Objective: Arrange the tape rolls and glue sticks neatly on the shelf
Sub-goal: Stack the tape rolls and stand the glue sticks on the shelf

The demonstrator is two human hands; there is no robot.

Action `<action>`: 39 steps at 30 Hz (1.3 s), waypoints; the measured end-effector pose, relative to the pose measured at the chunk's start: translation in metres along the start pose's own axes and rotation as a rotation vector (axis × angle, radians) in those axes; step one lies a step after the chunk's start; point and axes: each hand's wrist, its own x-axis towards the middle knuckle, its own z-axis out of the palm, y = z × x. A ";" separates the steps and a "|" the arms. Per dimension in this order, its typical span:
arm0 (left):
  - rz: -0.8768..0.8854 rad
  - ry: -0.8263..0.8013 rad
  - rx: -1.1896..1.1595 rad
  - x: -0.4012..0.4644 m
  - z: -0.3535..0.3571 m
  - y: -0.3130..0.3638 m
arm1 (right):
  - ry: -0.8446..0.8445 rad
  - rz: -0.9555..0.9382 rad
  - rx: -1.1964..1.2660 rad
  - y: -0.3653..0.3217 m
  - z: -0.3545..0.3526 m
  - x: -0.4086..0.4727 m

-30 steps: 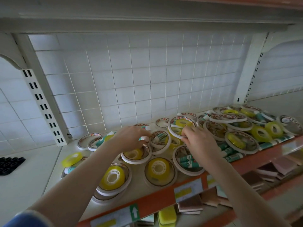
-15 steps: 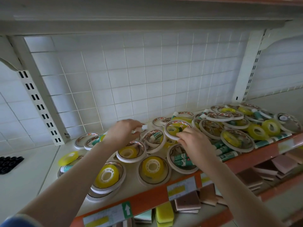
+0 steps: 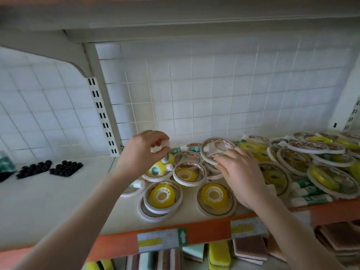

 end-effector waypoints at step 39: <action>-0.438 -0.001 0.049 -0.154 -0.326 -0.351 | -0.008 -0.198 0.113 -0.447 0.164 0.144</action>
